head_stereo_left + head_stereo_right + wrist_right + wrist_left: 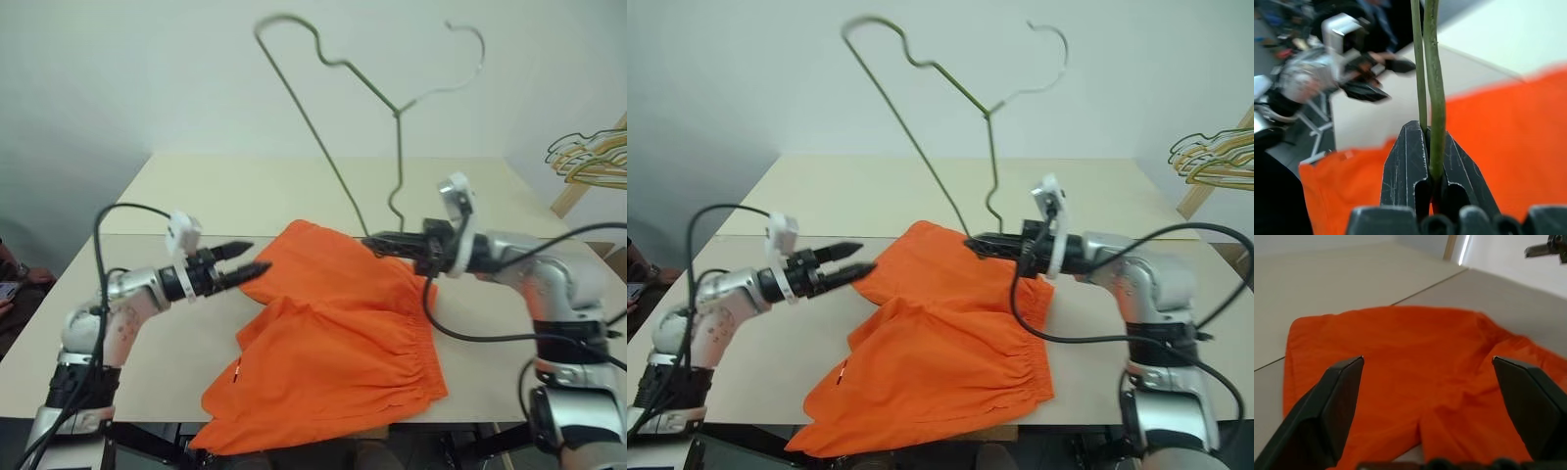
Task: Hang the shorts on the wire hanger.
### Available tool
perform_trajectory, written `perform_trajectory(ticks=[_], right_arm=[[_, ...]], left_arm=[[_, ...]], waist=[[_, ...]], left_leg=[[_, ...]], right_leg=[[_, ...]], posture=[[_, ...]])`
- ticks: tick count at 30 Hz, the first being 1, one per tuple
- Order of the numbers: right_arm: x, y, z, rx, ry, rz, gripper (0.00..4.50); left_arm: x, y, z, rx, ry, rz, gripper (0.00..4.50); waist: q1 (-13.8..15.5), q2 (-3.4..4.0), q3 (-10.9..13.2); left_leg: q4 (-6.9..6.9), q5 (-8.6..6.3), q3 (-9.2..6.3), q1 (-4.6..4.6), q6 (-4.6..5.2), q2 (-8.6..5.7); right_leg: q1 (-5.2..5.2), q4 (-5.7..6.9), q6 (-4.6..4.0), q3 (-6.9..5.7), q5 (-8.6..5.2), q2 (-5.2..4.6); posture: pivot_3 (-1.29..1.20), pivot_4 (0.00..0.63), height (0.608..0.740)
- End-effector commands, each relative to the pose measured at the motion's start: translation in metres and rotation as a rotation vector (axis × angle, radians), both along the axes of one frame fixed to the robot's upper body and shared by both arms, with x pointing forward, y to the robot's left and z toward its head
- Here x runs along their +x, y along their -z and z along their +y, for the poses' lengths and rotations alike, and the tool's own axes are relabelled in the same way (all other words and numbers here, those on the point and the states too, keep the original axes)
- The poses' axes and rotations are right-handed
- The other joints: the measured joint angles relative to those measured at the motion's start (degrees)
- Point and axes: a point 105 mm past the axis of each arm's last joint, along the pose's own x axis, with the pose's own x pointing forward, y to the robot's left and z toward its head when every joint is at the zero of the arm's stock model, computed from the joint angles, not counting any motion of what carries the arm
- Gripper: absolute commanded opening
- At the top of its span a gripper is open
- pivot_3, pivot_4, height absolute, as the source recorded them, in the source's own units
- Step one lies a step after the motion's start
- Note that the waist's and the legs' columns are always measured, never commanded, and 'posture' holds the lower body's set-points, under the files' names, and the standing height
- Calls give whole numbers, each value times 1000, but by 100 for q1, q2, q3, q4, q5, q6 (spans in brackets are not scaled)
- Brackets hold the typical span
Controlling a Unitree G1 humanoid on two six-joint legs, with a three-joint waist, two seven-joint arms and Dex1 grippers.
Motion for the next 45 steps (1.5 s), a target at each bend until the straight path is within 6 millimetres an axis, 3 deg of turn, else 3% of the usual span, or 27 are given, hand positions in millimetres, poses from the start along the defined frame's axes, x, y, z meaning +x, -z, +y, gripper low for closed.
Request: perform_trajectory(ticks=[1,5,10,17,21,25,34,45], right_arm=[[-30,-8,-23,-67,21,52,0],[-75,7,-65,11,62,430,0],[-109,13,-96,141,123,694,0],[-149,46,-129,91,211,891,0],[-167,66,-136,64,217,967,0],[-176,79,-141,71,239,1007,0],[-183,88,-156,71,287,1022,0],[-178,87,-140,107,197,994,0]], left_arm=[[-10,-29,-9,64,102,-184,4489],[-29,-28,-15,149,223,-225,4489],[-41,-23,-19,214,306,-237,4489],[-49,-22,-22,204,333,-224,4489],[-53,-19,-22,200,334,-205,4489],[-55,-18,-24,196,337,-203,4489],[-60,-15,-25,188,340,-193,4489],[-57,-11,-24,197,320,-180,4489]], waist=[[-6,5,2],[-48,11,4],[-156,10,5],[-180,7,4],[-176,3,4],[-160,4,4],[-153,5,3],[-149,13,-2]], left_leg=[[-2,-3,-1,-1,5,1],[-6,-14,7,17,24,2],[-6,-19,7,24,33,4],[-5,-21,8,25,37,3],[-4,-21,8,27,37,3],[-4,-21,8,27,37,3],[-3,-21,8,28,37,1],[-2,-21,7,31,37,0]], right_leg=[[-1,-3,0,0,0,0],[13,-10,3,14,1,1],[22,-14,8,19,5,3],[26,-19,22,31,9,5],[25,-19,26,34,9,6],[25,-18,25,34,9,6],[26,-19,25,34,9,5],[29,-18,25,34,10,6]], posture=[[-119,0,740],[-139,0,740],[-142,0,740],[-137,0,740],[-130,0,740],[-130,0,740],[-124,0,740],[-119,0,740]])
